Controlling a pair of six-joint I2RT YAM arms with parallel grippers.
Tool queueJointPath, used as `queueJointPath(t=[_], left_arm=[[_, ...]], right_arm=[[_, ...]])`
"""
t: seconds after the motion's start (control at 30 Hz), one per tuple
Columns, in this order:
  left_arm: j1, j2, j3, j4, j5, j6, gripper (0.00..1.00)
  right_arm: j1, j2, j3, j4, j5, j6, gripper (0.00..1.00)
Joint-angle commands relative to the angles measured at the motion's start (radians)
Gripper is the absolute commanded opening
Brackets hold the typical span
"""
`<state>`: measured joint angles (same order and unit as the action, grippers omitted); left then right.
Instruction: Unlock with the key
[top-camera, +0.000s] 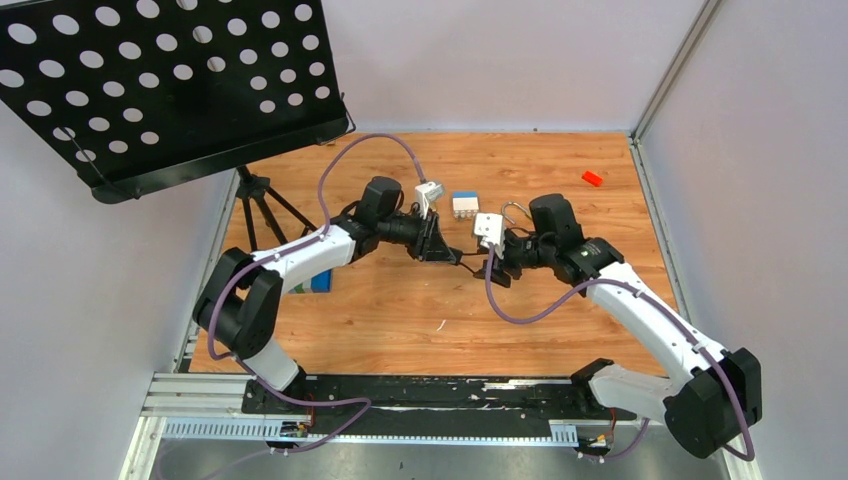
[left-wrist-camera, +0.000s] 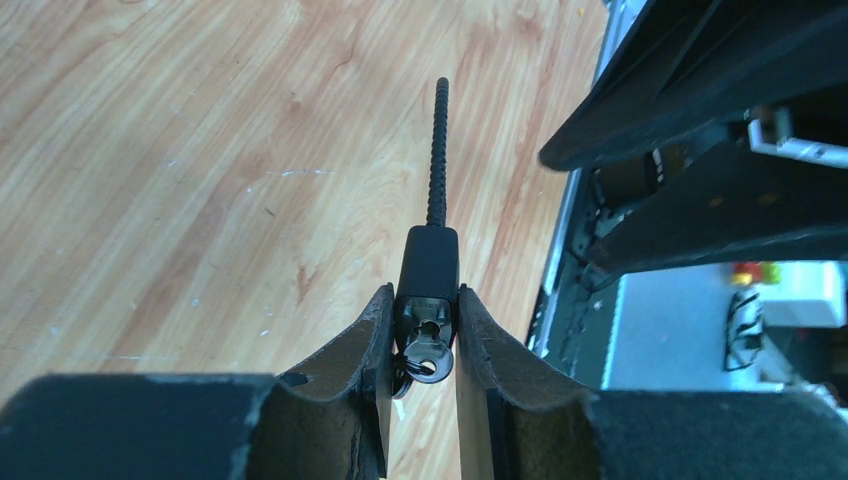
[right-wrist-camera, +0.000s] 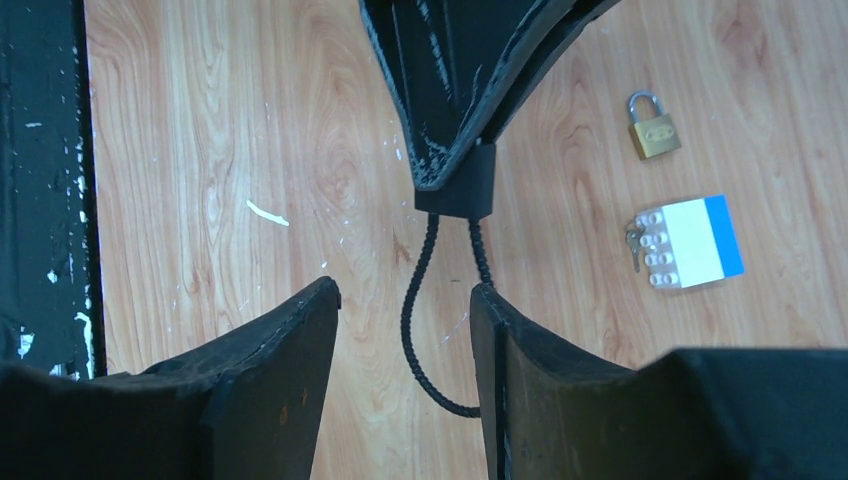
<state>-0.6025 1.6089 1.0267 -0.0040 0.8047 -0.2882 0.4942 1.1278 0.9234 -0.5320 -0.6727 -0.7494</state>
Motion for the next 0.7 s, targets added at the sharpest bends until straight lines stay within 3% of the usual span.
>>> queueJointPath(t=[0.0,0.43,0.67], left_arm=[[0.000,-0.004,0.026,0.157,0.022,-0.228,0.00],[0.000,0.010,-0.029,0.356,0.037,-0.481,0.00],[0.000,0.014,-0.046,0.388,0.054,-0.515,0.00]], right_arm=[[0.006,-0.002,-0.032,0.072,0.031,0.008,0.52],[0.017,0.041,-0.052,0.133,0.168,0.053,0.50],[0.048,0.076,-0.041,0.156,0.234,0.058,0.36]])
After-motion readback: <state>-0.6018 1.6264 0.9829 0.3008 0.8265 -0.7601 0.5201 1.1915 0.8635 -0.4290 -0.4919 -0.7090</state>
